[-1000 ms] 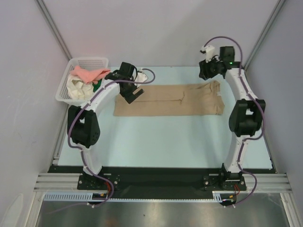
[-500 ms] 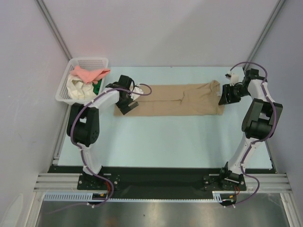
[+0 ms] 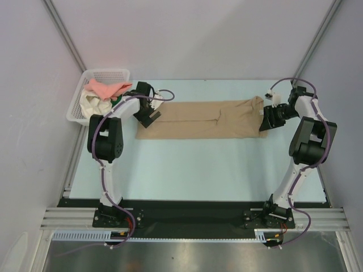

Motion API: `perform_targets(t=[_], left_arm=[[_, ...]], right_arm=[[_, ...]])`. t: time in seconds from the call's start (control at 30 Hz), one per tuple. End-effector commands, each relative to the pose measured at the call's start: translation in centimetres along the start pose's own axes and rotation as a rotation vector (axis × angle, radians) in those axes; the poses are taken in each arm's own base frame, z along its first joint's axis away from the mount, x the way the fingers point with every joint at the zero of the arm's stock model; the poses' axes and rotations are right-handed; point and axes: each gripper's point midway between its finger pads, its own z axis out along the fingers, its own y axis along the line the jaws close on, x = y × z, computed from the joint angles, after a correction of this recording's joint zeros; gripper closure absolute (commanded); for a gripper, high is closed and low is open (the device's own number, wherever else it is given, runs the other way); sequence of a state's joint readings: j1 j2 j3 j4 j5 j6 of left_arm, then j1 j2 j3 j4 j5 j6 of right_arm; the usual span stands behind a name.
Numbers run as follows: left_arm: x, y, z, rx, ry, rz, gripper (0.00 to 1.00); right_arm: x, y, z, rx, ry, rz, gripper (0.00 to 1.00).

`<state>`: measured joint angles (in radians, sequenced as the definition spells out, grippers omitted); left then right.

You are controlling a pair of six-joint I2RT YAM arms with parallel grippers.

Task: Fold and stack the t-shirts
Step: Fold the tshirt

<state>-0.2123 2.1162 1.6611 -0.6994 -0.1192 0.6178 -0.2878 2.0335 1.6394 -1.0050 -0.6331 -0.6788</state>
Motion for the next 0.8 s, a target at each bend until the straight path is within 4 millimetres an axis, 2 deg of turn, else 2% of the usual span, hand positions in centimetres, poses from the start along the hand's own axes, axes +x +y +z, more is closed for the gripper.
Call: perform_targets(t=[0.0,0.3,0.5,0.53,0.63,0.67,0.73,0.77], left_arm=[[-1.5,0.6,-0.6,0.014,-0.034,-0.046,0.12],[0.5,-0.2,1.9,0.043,0.047,-0.031,0.12],[1.4,-0.8,3.1,0.058,0.083,-0.041,0.12],[1.5,-0.8,3.2,0.059,0.084,-0.041,0.12],[1.7,-0.8,3.4,0.057,0.093,-0.043,0.13],[1.8,-0.7,3.4,0.054,0.094,-0.038,0.13],[1.9,-0.4,3.4,0.040,0.100,-0.038,0.13],[2.3,-0.3,3.5,0.037,0.106,-0.035,0.13]], right_arm=[[0.6,-1.1,-0.2,-0.005,0.018,0.011,0.50],[1.3,-2.1,1.2,-0.023,0.025,0.026,0.49],[0.9,-2.4,2.0,-0.050,0.025,0.015,0.55],[1.0,-2.4,2.2,-0.055,0.032,0.015,0.58],[1.1,-2.7,2.5,-0.058,0.043,0.018,0.82],[1.2,-2.9,2.5,-0.054,0.046,0.022,0.93],[1.4,-3.0,2.1,-0.043,0.054,0.021,1.00],[1.4,-3.2,1.6,-0.032,0.052,0.013,1.00]])
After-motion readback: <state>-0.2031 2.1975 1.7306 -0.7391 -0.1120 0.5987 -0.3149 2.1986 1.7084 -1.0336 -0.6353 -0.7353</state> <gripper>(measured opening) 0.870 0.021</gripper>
